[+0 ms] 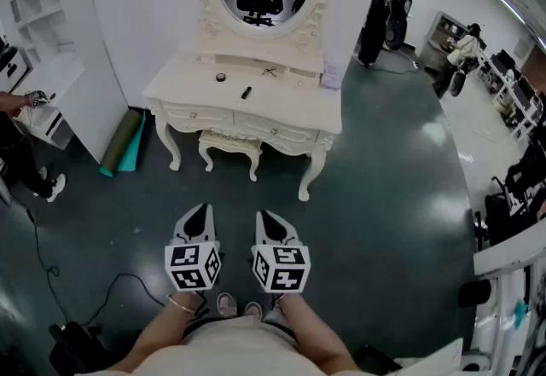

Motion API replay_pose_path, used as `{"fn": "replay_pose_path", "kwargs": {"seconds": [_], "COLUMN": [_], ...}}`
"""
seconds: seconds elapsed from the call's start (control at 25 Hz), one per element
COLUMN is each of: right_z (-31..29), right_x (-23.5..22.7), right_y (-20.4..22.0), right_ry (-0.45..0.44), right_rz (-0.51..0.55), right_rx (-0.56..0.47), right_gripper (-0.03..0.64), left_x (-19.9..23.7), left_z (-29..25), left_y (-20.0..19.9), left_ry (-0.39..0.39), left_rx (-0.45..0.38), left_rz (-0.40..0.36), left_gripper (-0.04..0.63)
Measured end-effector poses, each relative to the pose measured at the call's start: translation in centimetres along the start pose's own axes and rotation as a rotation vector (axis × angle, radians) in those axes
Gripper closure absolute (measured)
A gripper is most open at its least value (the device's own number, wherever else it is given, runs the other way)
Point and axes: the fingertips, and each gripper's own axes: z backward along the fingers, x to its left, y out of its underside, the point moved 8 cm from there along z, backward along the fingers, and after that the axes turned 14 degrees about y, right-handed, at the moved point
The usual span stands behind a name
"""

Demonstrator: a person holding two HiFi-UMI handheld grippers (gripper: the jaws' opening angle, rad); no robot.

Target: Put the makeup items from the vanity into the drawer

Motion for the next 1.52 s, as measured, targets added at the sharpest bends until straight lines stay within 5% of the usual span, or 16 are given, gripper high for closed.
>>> {"fn": "replay_pose_path", "kwargs": {"seconds": [0.84,1.52], "right_z": [-4.3,-12.9], "right_x": [5.1,1.3], "right_y": [-1.1,-1.7], "right_ry": [0.078,0.111], "right_rz": [-0.042,-0.082], "right_rx": [-0.025,0.045], "right_gripper": [0.598,0.598], "left_x": [8.2,11.4], "left_z": [-0.5,-9.0], "left_y": [-1.5,-1.0], "left_ry": [0.034,0.037], "left_rx": [0.023,0.095], "left_rz": [-0.02,-0.003], "left_gripper": [0.592,0.592]}}
